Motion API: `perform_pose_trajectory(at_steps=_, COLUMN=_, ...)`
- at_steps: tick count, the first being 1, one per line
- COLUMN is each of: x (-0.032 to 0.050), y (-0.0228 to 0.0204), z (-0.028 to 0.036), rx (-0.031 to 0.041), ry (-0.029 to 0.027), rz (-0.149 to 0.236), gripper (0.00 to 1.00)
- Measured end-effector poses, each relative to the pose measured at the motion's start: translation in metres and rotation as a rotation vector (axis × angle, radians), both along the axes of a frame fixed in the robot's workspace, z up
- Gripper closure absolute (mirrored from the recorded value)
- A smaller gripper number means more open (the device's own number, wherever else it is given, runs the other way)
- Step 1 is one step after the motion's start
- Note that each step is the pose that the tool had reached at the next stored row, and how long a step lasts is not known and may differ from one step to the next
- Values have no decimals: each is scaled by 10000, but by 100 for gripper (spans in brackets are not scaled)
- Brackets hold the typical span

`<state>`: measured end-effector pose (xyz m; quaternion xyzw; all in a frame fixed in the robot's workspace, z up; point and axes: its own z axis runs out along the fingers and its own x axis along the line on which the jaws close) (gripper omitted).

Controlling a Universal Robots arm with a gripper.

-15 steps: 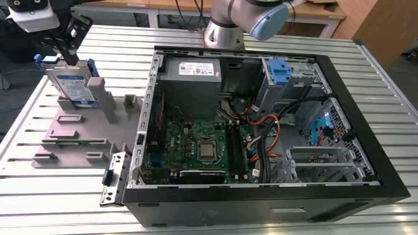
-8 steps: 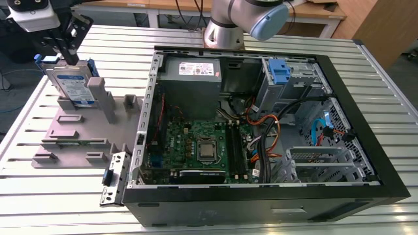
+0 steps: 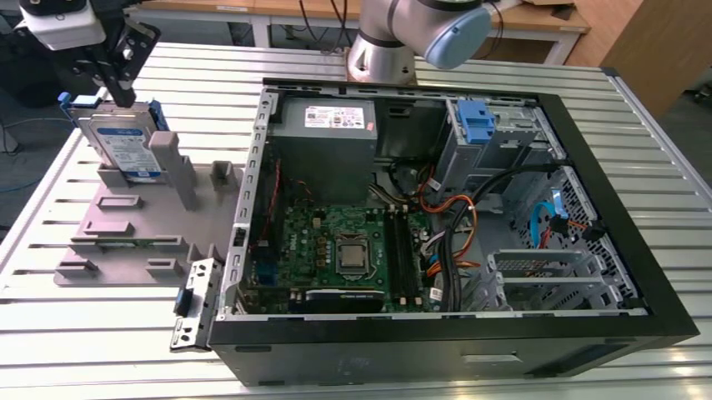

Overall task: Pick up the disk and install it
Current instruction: 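Reach for the disk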

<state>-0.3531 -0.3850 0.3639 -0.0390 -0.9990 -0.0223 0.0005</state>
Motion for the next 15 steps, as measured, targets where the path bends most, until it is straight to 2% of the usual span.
perform_pose_trajectory(at_steps=4, x=-24, y=91, z=-13, rx=0, ry=0, rz=0, gripper=89)
perform_pose_trajectory(at_steps=6, x=-51, y=122, z=-20, rx=0, ry=-1, rz=1, gripper=89)
perform_pose_trajectory(at_steps=15, x=-248, y=258, z=-56, rx=-6, ry=-1, rz=-2, gripper=89)
